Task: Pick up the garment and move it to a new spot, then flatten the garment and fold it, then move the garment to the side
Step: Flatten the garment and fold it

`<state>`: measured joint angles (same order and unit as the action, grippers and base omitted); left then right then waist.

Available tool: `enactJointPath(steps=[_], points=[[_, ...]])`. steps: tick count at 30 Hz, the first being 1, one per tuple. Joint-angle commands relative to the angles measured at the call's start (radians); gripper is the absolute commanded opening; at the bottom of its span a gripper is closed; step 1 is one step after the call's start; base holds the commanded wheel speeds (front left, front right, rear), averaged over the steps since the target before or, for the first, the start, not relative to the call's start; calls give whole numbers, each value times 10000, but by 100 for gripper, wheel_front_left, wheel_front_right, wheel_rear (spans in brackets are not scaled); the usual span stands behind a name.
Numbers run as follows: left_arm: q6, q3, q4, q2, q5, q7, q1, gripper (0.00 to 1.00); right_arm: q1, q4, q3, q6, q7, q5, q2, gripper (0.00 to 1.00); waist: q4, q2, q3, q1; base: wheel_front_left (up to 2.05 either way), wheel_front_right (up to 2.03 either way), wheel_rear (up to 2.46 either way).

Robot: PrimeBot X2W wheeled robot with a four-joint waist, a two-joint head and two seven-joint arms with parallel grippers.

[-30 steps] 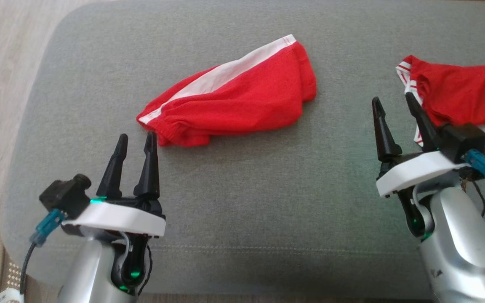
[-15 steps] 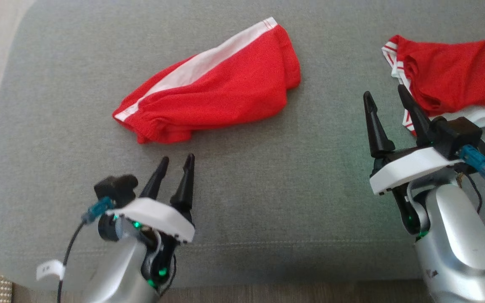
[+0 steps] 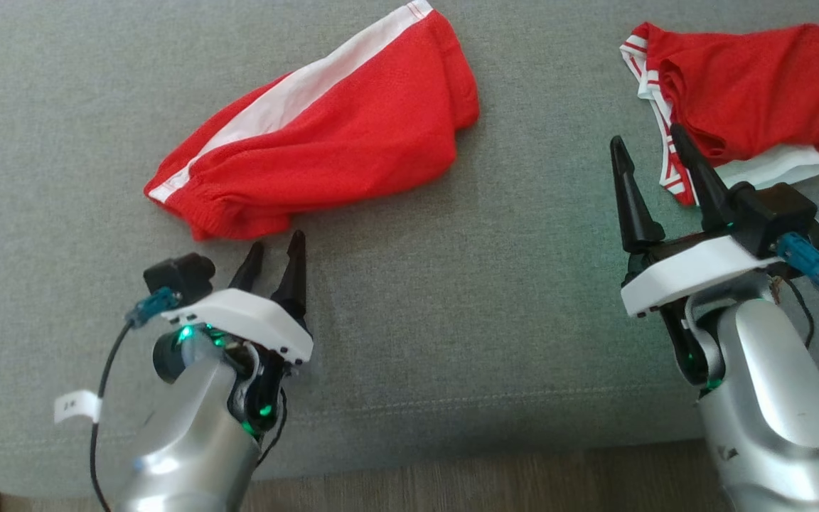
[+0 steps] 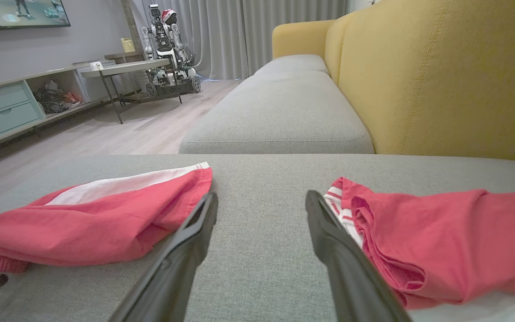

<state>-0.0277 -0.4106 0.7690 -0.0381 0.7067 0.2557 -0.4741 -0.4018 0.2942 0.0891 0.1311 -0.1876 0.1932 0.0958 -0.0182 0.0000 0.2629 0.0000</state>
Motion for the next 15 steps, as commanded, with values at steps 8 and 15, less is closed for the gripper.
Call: enactJointPath(steps=[8,15], points=[[-98,373,-14,-122,-50,61,-854,100,-413,-448,267,-4,21,-150,-221,100,-122,0,213,0,0,0,0],[-128,465,-46,-122,-245,61,-987,0,-513,-431,269,-4,38,-197,-247,100,-123,0,313,0,0,0,0]])
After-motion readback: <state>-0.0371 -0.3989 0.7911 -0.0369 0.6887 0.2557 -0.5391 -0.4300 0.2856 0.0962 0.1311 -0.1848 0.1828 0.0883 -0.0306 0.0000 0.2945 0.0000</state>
